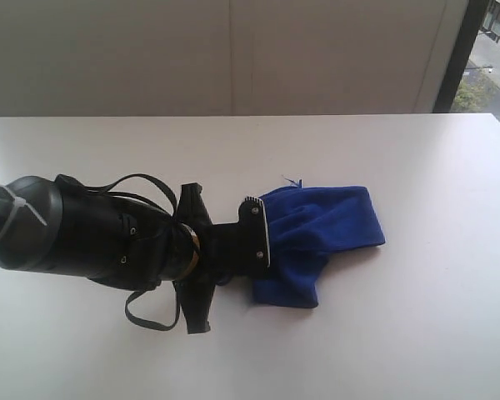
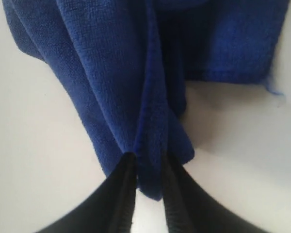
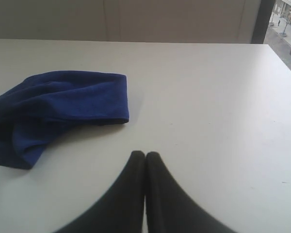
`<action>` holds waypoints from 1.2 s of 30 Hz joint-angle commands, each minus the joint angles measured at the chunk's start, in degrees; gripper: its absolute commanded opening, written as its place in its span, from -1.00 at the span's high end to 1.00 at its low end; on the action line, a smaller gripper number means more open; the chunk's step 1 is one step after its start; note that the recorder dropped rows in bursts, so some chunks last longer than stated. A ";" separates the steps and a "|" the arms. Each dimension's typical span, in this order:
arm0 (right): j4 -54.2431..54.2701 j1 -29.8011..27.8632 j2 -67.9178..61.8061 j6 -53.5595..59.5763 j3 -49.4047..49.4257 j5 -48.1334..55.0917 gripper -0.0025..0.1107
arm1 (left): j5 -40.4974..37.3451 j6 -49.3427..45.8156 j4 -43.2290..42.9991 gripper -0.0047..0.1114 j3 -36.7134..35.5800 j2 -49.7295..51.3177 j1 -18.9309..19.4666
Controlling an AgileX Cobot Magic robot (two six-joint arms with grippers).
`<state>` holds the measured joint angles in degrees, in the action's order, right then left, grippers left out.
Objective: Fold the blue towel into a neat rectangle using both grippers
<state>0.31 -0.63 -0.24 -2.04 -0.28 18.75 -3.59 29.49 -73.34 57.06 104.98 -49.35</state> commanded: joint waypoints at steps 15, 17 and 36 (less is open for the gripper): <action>0.11 0.05 0.24 0.39 0.28 -0.60 0.96 | -3.72 0.58 -0.13 -0.10 -0.32 -0.36 0.07; 0.11 0.05 0.24 0.39 0.28 -0.60 0.96 | -2.34 1.46 0.16 -0.10 -0.32 -0.36 0.07; 0.11 0.05 0.24 0.39 0.28 -0.60 0.96 | -0.64 1.94 2.64 0.09 -0.45 -0.26 0.07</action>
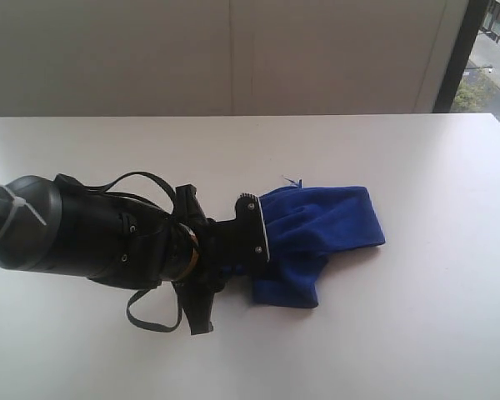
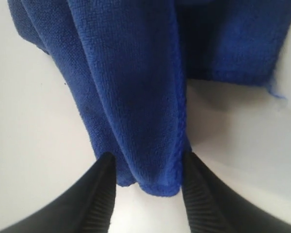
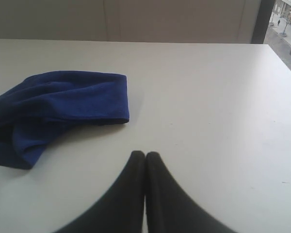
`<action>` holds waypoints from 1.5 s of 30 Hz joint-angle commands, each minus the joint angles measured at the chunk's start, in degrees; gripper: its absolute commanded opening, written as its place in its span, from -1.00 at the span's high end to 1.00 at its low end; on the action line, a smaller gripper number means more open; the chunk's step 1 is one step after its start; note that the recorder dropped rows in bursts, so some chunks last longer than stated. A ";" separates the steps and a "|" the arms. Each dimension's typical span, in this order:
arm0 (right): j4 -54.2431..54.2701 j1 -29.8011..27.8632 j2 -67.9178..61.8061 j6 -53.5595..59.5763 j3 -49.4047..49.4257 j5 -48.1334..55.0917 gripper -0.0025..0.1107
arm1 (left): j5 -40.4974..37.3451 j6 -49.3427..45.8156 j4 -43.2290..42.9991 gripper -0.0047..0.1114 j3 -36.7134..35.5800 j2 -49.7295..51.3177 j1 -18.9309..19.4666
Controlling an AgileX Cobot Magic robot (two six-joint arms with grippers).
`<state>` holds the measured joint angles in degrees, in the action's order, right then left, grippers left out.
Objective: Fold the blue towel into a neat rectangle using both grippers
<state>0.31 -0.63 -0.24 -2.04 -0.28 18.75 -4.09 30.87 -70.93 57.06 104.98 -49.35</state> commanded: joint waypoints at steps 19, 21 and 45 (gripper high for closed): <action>0.11 0.05 0.24 0.39 0.28 -0.60 0.96 | -4.55 -5.00 2.34 0.09 -0.44 -0.26 -3.33; 0.11 0.05 0.24 0.39 0.28 -0.60 0.96 | -6.15 -5.44 2.34 0.09 -0.44 -0.26 -3.79; 0.11 0.05 0.24 0.39 0.28 -0.60 0.96 | -10.44 -9.91 -3.64 0.09 -0.33 3.74 -5.03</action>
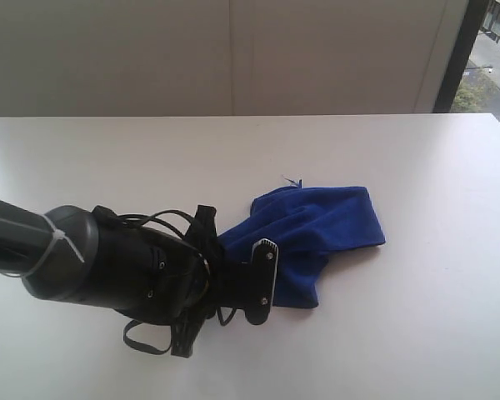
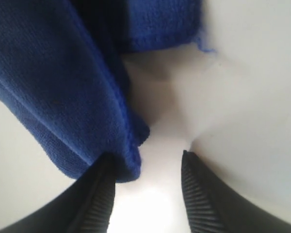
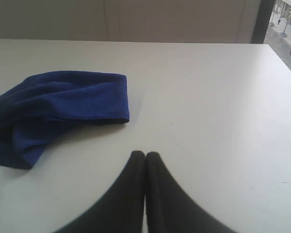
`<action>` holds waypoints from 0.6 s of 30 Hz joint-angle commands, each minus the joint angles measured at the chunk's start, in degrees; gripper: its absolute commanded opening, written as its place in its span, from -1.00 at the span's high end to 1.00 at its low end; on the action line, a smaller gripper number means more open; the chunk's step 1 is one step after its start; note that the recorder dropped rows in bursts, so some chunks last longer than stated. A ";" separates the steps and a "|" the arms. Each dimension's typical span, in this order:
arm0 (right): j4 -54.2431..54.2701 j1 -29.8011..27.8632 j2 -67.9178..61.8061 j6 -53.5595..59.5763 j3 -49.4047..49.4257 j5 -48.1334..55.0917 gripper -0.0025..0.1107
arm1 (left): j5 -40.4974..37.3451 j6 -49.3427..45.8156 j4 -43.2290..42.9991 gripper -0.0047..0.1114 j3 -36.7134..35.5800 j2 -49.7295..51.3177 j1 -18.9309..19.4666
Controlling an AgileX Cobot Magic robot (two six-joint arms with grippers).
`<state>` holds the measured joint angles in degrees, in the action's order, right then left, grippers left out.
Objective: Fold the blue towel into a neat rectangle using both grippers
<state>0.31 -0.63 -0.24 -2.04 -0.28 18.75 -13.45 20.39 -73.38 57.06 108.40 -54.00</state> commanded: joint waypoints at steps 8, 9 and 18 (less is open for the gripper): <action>0.11 0.05 0.24 0.39 0.28 -0.60 0.96 | 1.79 0.61 -3.38 0.16 -0.33 0.32 -0.38; 0.11 0.05 0.24 0.39 0.28 -0.60 0.96 | 1.79 0.61 -3.38 0.16 -0.33 0.32 -0.38; 0.11 0.05 0.24 0.39 0.28 -0.60 0.96 | 1.30 3.88 -8.37 0.20 -0.24 0.32 -0.24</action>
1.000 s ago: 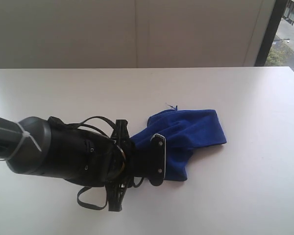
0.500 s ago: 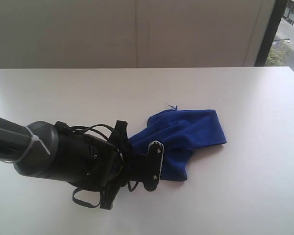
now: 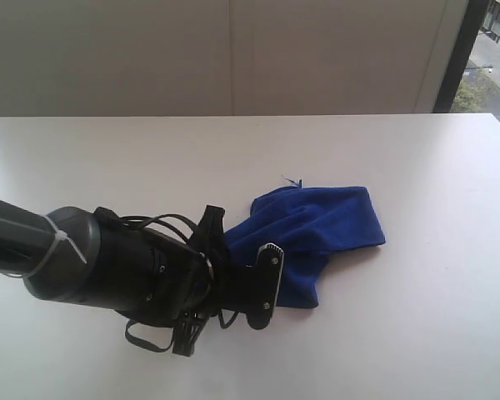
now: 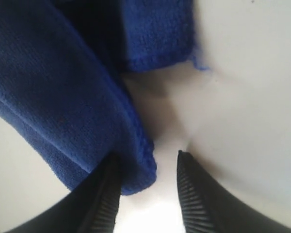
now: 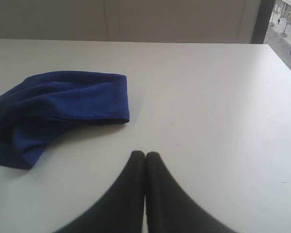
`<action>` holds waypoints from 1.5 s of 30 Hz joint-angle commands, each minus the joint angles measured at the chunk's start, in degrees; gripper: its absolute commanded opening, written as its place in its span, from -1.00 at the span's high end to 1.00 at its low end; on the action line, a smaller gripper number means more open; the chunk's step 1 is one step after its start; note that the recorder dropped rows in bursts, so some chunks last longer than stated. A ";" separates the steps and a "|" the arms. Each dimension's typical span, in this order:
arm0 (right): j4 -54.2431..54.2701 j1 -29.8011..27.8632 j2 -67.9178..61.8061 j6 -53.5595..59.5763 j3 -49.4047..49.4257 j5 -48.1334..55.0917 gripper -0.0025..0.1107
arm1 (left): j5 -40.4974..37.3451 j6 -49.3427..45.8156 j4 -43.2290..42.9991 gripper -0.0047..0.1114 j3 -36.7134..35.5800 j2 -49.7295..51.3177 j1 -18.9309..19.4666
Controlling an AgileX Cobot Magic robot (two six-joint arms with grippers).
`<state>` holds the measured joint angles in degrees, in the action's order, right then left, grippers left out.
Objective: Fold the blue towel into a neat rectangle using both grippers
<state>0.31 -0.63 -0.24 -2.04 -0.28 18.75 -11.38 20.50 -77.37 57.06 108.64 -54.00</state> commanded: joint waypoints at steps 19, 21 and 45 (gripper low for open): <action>0.11 0.05 0.24 0.50 0.28 -0.59 0.96 | -3.98 16.95 -16.01 0.22 -0.24 3.69 -0.24; 0.11 0.05 0.24 0.50 0.28 -0.59 0.96 | -4.71 16.95 -16.38 0.27 -0.24 3.69 -0.24; 0.11 0.05 0.24 0.75 0.28 -0.59 0.96 | -7.75 17.10 -16.85 0.92 -0.24 -11.54 -0.45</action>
<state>0.31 -0.63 -0.24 -1.94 -0.28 18.75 -17.18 36.98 -94.00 57.17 99.45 -54.00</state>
